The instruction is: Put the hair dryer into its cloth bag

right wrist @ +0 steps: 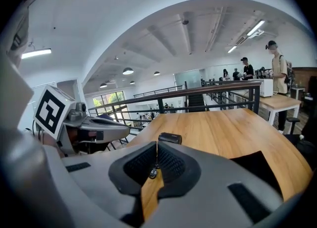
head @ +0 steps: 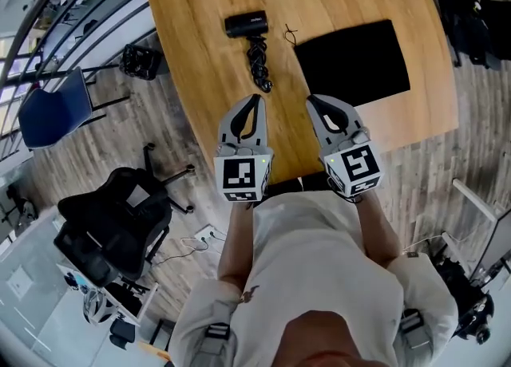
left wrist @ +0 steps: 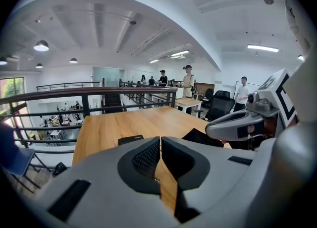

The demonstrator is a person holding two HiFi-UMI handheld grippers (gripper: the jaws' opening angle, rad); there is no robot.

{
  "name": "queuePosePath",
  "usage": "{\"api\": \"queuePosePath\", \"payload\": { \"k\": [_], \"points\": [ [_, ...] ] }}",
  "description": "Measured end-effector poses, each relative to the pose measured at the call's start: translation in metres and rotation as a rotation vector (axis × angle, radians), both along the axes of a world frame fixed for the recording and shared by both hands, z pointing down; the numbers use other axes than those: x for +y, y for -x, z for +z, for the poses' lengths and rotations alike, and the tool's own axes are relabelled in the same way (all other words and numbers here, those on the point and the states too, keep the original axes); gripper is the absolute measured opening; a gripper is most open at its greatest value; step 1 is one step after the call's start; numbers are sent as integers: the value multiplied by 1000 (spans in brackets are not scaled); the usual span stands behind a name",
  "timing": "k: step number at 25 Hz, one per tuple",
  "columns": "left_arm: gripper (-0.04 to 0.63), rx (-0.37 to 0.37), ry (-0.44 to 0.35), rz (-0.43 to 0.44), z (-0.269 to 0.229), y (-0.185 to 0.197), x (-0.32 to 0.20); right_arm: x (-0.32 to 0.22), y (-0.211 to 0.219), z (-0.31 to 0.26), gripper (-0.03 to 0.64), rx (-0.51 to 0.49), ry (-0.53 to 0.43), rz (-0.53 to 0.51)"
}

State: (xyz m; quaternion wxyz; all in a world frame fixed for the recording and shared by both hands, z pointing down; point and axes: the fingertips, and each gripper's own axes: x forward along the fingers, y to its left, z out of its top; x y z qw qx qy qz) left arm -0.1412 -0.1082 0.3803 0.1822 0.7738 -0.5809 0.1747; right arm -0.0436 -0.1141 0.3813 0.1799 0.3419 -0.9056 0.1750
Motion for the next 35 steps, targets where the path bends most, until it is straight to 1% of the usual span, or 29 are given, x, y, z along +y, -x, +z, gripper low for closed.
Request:
{"api": "queuePosePath", "payload": {
  "k": [7, 15, 29, 30, 33, 35],
  "points": [
    [25, -14, 42, 5, 25, 8, -18, -5, -1, 25, 21, 47, 27, 23],
    [25, -10, 87, 25, 56, 8, -33, -16, -3, 56, 21, 84, 56, 39],
    [29, -64, 195, -12, 118, 19, -59, -23, -9, 99, 21, 144, 112, 49],
    [41, -67, 203, -13, 122, 19, -61, -23, -10, 101, 21, 147, 116, 50],
    [116, -71, 229, -22, 134, 20, -65, -26, -11, 107, 21, 153, 125, 55],
    [131, -72, 246, -27, 141, 19, -66, -27, -12, 110, 21, 155, 128, 57]
  ]
}}
